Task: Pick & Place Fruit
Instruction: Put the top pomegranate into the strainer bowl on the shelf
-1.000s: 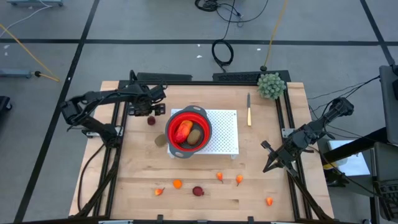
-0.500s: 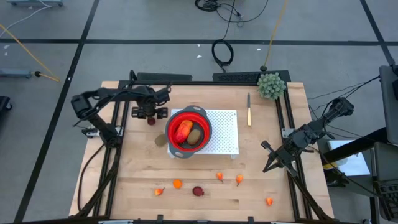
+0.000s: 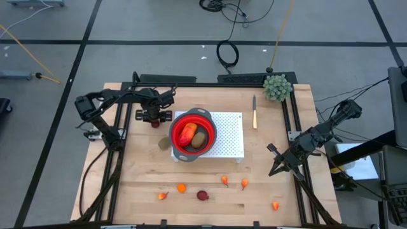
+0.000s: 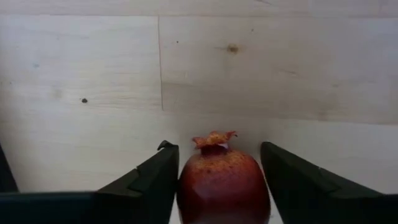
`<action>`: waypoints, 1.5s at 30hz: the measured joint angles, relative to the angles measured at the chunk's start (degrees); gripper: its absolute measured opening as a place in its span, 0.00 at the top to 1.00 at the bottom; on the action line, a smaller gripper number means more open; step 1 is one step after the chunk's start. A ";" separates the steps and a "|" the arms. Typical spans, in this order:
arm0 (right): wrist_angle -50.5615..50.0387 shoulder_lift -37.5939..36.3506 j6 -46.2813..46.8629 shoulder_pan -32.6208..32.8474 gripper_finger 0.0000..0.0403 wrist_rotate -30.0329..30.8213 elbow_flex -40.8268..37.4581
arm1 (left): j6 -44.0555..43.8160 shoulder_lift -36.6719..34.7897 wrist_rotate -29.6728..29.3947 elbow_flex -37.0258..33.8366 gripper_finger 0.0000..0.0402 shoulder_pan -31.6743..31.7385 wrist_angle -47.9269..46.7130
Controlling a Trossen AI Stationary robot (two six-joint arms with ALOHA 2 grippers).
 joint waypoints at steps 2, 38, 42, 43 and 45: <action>0.00 -0.01 -0.17 0.00 1.00 0.02 0.00 | 0.75 0.00 0.00 0.00 0.50 0.00 0.09; -0.02 -0.02 -2.84 0.00 1.00 8.96 0.01 | 2.71 -7.59 -4.63 0.00 0.59 3.05 -5.05; 0.02 0.00 -5.14 0.00 1.00 16.23 0.02 | 2.67 -12.36 -5.53 0.01 0.60 3.56 -5.15; 0.02 -0.02 -5.11 0.00 1.00 18.53 0.00 | 2.64 -13.63 -5.69 0.01 0.60 3.71 -5.15; 0.04 0.00 -5.21 0.00 1.00 23.92 0.00 | 2.58 -16.06 -6.04 0.00 0.60 4.01 -5.17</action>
